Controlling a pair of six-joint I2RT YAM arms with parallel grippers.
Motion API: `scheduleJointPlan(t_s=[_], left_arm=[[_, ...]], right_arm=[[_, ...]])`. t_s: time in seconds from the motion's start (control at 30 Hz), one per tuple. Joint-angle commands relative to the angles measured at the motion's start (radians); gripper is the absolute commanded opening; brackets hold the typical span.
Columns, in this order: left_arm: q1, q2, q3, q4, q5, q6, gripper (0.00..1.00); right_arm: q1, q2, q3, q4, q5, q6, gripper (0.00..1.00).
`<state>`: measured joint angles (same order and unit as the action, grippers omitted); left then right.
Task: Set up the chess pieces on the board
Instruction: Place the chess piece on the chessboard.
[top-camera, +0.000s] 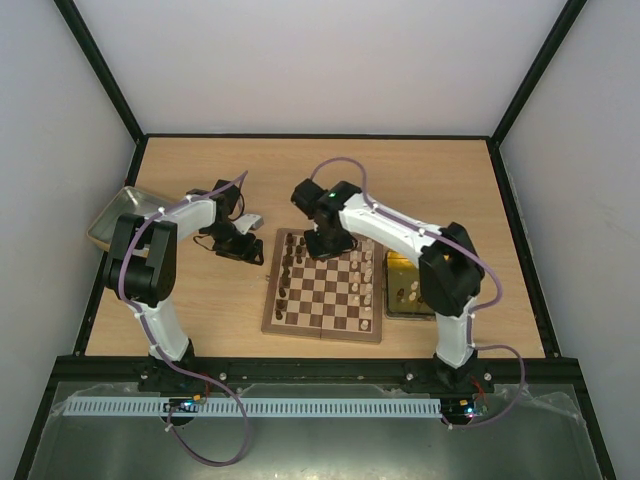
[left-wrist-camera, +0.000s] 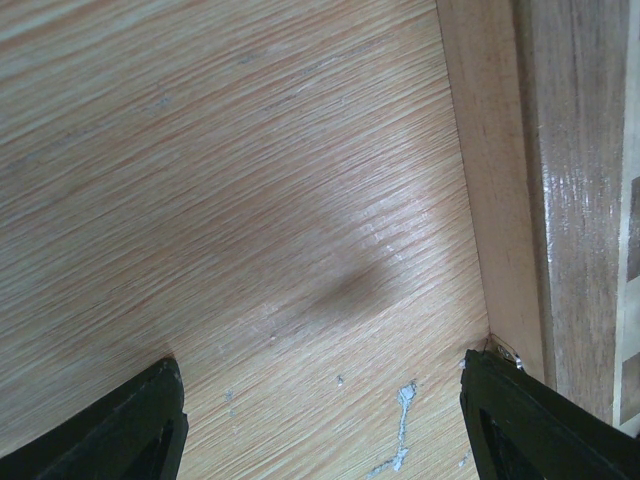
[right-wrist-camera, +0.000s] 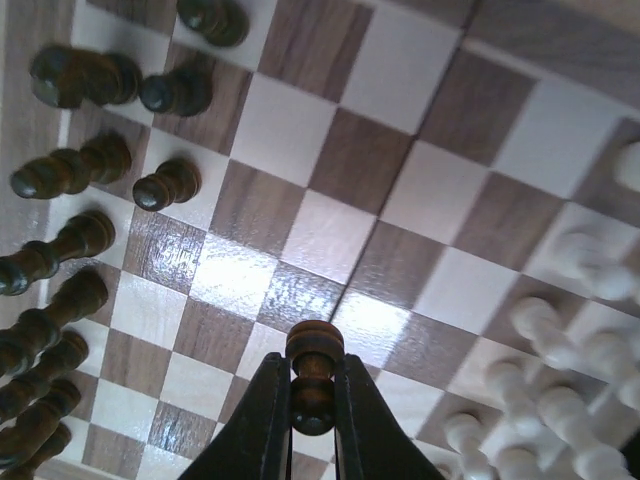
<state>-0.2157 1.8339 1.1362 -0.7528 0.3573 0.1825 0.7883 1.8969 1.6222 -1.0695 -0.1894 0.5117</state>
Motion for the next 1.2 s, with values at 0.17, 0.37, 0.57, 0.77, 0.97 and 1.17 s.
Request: scheduleJointPlan(t_s=[0.17,0.37,0.57,0.77,0.97,1.17], left_arm=[[-0.005,0.056,-0.019,0.022,-0.041,-0.001,0.76],[-0.005,0.056,-0.02,0.024,-0.041,0.0,0.76],[-0.004,0.054,-0.019,0.024,-0.041,-0.001,0.76],[-0.005,0.053,-0.02,0.023,-0.043,-0.001,0.76],[-0.005,0.052,-0.023,0.026,-0.053,-0.002,0.76],[-0.005,0.054,-0.024,0.027,-0.055,-0.003,0.76]], right_arm=[[0.063,0.128,0.095,-0.029,-0.03,-0.058,0.05],[0.094,0.161,0.12,-0.031,-0.033,-0.058,0.06],[0.112,0.203,0.161,-0.031,-0.028,-0.056,0.06],[0.122,0.236,0.192,-0.03,-0.037,-0.055,0.06],[0.126,0.252,0.204,-0.028,-0.047,-0.057,0.06],[0.129,0.258,0.203,-0.024,-0.059,-0.059,0.06]])
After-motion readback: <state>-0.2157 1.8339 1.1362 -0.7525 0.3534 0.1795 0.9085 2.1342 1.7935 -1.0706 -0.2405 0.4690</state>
